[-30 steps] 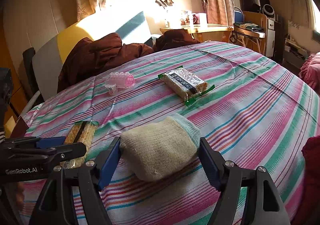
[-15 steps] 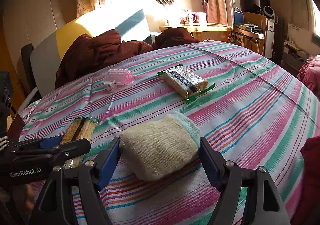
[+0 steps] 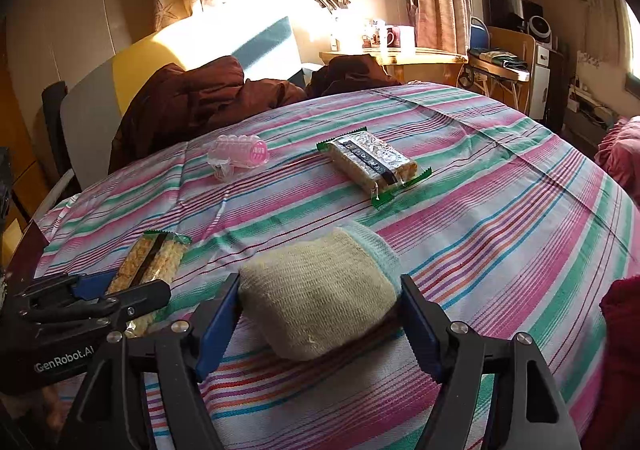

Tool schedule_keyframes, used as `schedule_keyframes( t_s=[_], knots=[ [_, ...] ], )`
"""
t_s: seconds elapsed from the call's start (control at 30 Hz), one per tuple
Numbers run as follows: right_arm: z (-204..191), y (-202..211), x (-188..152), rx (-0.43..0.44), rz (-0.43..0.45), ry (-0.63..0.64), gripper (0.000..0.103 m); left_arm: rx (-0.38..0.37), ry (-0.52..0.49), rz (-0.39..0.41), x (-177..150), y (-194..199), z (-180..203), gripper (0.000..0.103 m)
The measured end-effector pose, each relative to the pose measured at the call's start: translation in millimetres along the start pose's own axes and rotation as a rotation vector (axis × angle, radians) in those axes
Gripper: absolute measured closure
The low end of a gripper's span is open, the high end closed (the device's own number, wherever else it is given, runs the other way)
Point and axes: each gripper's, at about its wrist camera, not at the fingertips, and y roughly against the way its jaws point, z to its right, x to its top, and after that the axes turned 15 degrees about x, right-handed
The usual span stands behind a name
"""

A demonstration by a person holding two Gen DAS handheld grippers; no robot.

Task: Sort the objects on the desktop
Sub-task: 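Carry the cracker pack and sock over the gold tin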

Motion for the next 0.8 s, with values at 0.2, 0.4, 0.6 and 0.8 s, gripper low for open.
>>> schedule_keyframes(
  t_s=[0.2,0.4,0.6,0.8],
  knots=[
    [-11,2,-1,-0.009,-0.019,0.037,0.029,-0.019,0.046,0.001,-19,18,-20,0.052],
    [-51,6,-16,0.077,-0.058,0.1,0.03,-0.022,0.107,0.012,-47,44,-52,0.052],
    [-81,12,-28,0.14,-0.07,0.121,0.03,0.003,0.118,0.067,-70,75,-76,0.052],
    [-117,20,-34,0.199,-0.084,0.179,0.03,0.012,0.144,0.138,-84,111,-100,0.052]
  ],
)
